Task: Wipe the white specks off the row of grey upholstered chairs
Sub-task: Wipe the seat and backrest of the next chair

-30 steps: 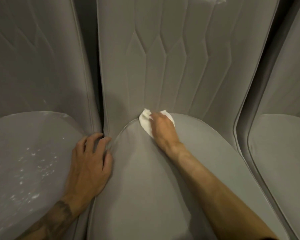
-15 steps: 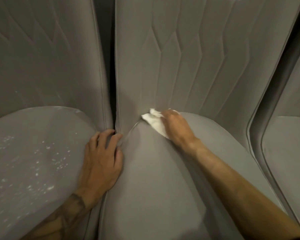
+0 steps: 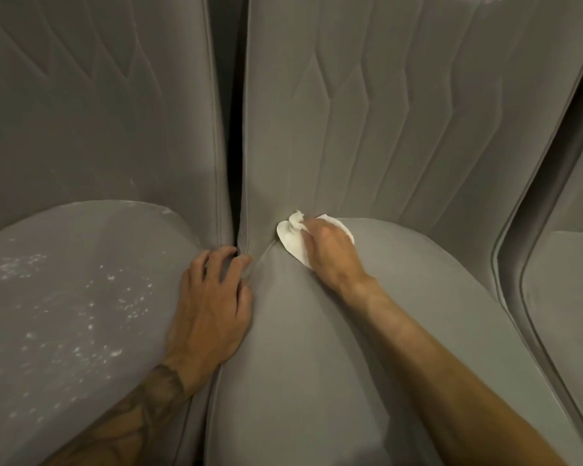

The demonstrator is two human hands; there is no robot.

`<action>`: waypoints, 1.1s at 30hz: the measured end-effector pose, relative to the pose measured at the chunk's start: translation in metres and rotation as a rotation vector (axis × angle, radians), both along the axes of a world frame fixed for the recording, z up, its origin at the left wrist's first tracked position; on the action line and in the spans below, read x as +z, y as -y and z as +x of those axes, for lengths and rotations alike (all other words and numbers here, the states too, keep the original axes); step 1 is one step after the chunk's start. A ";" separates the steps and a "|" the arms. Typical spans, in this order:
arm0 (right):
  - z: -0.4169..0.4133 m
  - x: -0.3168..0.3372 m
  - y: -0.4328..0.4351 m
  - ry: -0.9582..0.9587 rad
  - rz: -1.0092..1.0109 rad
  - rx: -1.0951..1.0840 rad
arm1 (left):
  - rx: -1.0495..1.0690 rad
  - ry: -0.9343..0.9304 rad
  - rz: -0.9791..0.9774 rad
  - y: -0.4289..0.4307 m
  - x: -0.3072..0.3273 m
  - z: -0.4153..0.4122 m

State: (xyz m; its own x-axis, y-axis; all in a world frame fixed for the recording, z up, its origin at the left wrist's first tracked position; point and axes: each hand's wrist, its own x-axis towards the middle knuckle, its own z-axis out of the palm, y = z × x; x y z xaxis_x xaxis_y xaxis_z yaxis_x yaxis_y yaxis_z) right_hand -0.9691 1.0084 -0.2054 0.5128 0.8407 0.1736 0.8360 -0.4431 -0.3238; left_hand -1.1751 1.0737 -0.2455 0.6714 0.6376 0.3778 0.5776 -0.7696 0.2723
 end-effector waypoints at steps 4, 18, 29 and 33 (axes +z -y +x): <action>-0.028 -0.006 0.003 -0.109 0.081 0.154 | -0.002 0.000 0.002 -0.002 -0.003 -0.001; -0.005 -0.011 0.017 0.053 0.052 0.381 | -0.017 -0.005 0.001 -0.004 -0.004 -0.002; -0.014 -0.011 0.013 -0.034 0.077 0.373 | -0.017 0.001 -0.014 -0.001 0.002 -0.002; -0.020 -0.009 0.001 -0.109 0.108 0.200 | -0.029 0.002 -0.007 -0.002 -0.001 -0.002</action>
State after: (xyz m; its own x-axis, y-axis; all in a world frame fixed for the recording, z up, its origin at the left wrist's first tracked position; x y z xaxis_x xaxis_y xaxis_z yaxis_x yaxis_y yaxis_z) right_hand -0.9893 1.0070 -0.2144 0.3585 0.9071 0.2206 0.8613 -0.2303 -0.4529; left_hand -1.1770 1.0758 -0.2462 0.6889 0.6204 0.3749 0.5546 -0.7841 0.2785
